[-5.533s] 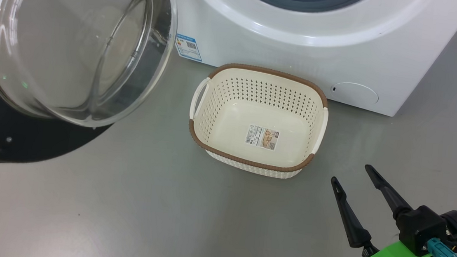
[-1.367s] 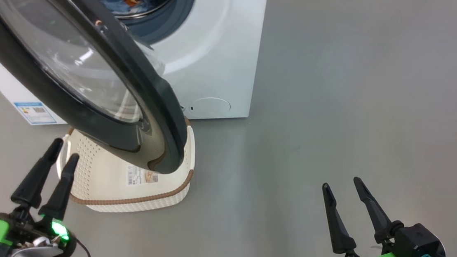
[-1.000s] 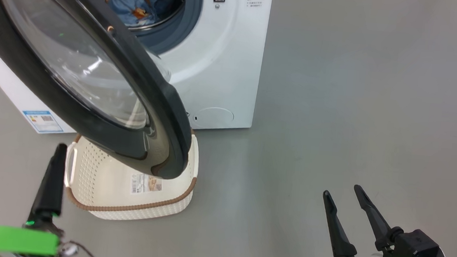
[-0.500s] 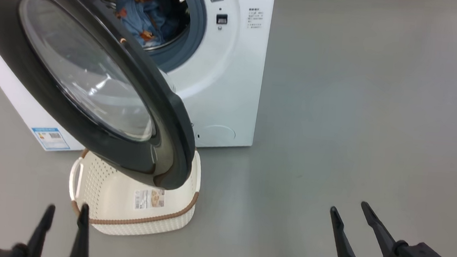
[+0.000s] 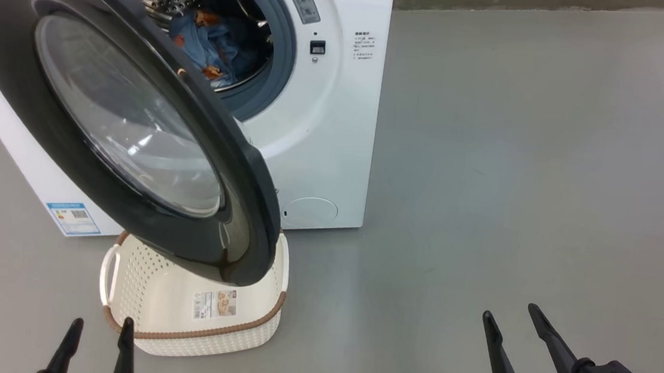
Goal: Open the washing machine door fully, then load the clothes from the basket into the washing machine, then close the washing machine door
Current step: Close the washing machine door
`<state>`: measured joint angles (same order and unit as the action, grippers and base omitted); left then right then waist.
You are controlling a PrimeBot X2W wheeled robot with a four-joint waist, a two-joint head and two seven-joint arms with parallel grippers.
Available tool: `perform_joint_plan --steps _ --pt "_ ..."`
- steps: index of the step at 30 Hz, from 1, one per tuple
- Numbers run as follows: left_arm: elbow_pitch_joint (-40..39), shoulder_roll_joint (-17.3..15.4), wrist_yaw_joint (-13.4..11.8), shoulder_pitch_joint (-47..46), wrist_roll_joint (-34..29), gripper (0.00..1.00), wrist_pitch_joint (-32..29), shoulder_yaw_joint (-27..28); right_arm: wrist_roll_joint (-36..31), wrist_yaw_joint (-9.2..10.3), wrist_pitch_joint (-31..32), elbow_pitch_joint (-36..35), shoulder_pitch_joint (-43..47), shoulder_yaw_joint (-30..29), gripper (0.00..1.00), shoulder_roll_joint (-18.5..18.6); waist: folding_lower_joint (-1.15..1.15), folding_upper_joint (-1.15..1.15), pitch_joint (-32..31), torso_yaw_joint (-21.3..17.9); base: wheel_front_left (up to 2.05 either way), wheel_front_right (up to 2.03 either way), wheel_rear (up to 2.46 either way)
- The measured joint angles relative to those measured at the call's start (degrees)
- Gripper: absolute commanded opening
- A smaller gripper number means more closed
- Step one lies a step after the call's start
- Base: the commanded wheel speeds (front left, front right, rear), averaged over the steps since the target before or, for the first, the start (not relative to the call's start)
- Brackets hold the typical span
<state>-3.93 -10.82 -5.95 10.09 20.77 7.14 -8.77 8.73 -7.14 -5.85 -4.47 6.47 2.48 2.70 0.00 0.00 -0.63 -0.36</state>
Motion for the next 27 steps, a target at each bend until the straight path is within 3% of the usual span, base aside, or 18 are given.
perform_joint_plan --steps 20,21,22,23,24,27 --pt "0.0 0.0 -1.4 0.0 0.0 1.0 0.1 -0.4 0.0 0.0 0.2 -0.2 0.0 0.0 1.0 0.0 0.0 0.0 0.2 0.5 0.0 0.0 0.0" --pt "0.0 0.0 -1.4 0.0 0.0 1.0 0.1 -0.4 0.0 0.0 0.2 -0.2 0.0 0.0 0.75 0.0 0.0 0.0 0.2 0.6 0.0 0.0 0.0" --pt "0.0 0.0 -1.5 0.0 0.0 1.0 0.2 -0.4 0.0 0.0 0.3 -0.2 0.0 0.0 0.23 0.0 0.0 0.0 0.2 0.6 0.0 0.0 0.0" --pt "0.0 0.0 -1.5 0.0 -0.1 1.0 0.4 -0.4 0.0 0.0 0.3 -0.2 0.0 0.0 0.23 0.0 0.0 0.0 0.2 0.6 0.0 0.0 0.0" --pt "-0.1 0.0 -1.6 0.0 -0.1 1.0 0.6 -0.4 0.0 0.0 0.3 -0.3 0.0 0.0 0.0 0.0 0.0 0.0 0.3 0.6 0.0 0.0 0.0" --pt "-0.1 0.0 -1.9 0.0 -0.2 1.0 0.6 -0.4 0.0 0.0 0.7 -0.3 0.0 0.0 0.0 0.0 0.0 0.0 0.4 0.6 0.0 0.0 0.0"
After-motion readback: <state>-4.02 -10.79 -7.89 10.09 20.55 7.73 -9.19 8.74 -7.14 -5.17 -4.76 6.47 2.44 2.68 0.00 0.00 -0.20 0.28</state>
